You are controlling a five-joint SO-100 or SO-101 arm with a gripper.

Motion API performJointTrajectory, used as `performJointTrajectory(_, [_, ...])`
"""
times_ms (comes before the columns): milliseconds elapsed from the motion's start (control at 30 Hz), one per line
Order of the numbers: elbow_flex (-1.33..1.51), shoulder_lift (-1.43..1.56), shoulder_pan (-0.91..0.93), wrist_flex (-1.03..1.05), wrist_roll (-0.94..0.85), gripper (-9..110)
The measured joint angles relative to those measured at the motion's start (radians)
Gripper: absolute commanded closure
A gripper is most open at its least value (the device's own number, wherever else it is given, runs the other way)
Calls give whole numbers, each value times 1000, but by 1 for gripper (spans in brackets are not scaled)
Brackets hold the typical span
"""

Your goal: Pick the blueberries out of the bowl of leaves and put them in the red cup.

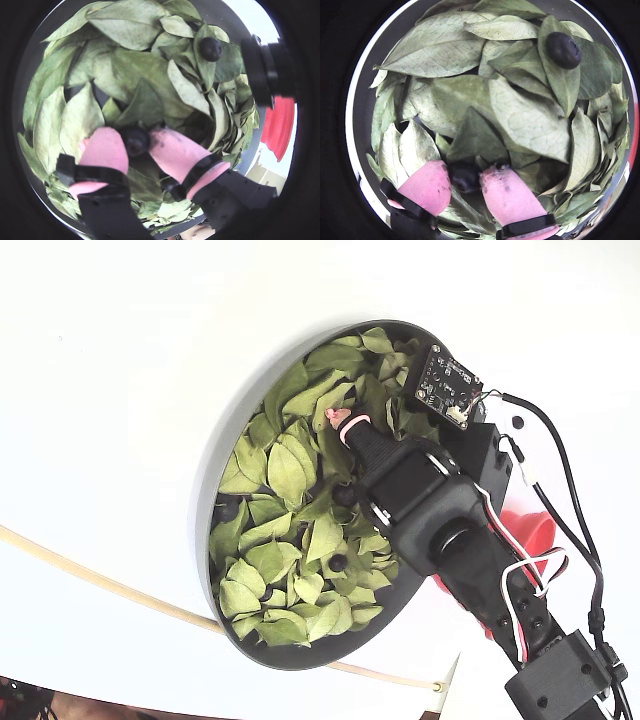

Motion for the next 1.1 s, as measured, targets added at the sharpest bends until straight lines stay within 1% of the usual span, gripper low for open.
performJointTrajectory(1100, [46,49,0,23,-12,92])
